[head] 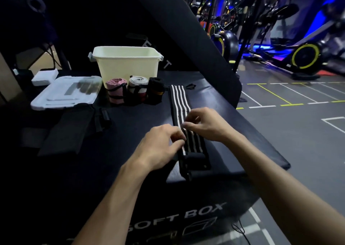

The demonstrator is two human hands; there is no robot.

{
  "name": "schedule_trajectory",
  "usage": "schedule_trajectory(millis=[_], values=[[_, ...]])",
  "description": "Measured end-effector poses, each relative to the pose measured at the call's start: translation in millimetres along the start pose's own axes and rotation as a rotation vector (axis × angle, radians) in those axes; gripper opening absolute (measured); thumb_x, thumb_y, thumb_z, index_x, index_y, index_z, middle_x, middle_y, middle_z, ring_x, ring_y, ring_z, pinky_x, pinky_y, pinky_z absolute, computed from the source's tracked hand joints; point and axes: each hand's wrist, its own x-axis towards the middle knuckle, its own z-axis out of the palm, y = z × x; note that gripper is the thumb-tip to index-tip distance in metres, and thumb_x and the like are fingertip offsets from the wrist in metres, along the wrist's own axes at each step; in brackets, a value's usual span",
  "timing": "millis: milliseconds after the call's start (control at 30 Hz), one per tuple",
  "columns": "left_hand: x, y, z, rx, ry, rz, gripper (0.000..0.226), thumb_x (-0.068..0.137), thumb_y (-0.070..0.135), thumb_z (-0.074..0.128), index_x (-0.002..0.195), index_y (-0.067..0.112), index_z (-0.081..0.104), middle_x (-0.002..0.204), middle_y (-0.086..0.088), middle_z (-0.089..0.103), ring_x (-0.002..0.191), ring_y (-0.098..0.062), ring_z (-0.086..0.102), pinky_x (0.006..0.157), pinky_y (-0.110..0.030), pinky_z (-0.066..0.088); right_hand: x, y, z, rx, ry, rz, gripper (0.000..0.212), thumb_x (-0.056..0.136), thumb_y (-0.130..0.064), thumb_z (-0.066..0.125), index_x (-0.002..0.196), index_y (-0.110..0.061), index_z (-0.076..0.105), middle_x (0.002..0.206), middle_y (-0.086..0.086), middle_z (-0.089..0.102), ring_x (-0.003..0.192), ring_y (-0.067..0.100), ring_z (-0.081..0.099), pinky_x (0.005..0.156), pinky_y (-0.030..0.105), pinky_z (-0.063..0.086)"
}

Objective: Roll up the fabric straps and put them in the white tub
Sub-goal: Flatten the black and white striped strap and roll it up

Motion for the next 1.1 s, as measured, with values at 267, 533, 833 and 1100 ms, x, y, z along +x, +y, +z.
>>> schedule_trajectory(millis=[267,533,833,1100], values=[[-25,13,11,-0.028,-0.122,0.103,0.029,0.101,0.048,0.056,0.097,0.029,0.078,0.098,0.008,0.059,0.09,-0.005,0.057,0.087,-0.032,0.048,-138,-13,1,0.042,0.219,-0.005,0.038,0.092,-0.06,0.058,0.082,-0.024,0.065,0.078,-0.011,0.066,0.074,0.004,0.065,0.068,0.029,0.053],[-36,18,4,-0.067,-0.082,0.115,0.007,0.091,0.035,0.076,0.097,0.033,0.074,0.094,0.015,0.069,0.086,-0.004,0.063,0.075,-0.019,0.047,-181,-16,31,-0.105,0.256,-0.113,0.038,0.096,-0.059,0.051,0.11,-0.03,0.07,0.1,-0.016,0.058,0.094,0.009,0.058,0.081,0.029,0.051],[-37,24,0,-0.29,-0.077,0.134,0.01,0.087,0.02,0.08,0.091,0.026,0.072,0.087,0.009,0.076,0.085,-0.006,0.072,0.078,-0.025,0.055,-184,-37,33,0.332,0.307,-0.043,0.014,0.085,-0.039,0.079,0.097,-0.032,0.077,0.09,-0.02,0.069,0.091,0.009,0.063,0.072,0.018,0.047],[-38,31,-3,-0.394,-0.095,0.117,0.026,0.089,0.013,0.079,0.108,0.028,0.072,0.092,0.007,0.079,0.086,-0.019,0.076,0.088,-0.041,0.06,-179,-31,18,0.472,0.429,-0.029,0.012,0.084,-0.015,0.082,0.087,-0.023,0.073,0.078,-0.008,0.073,0.071,0.013,0.071,0.066,0.032,0.057]])
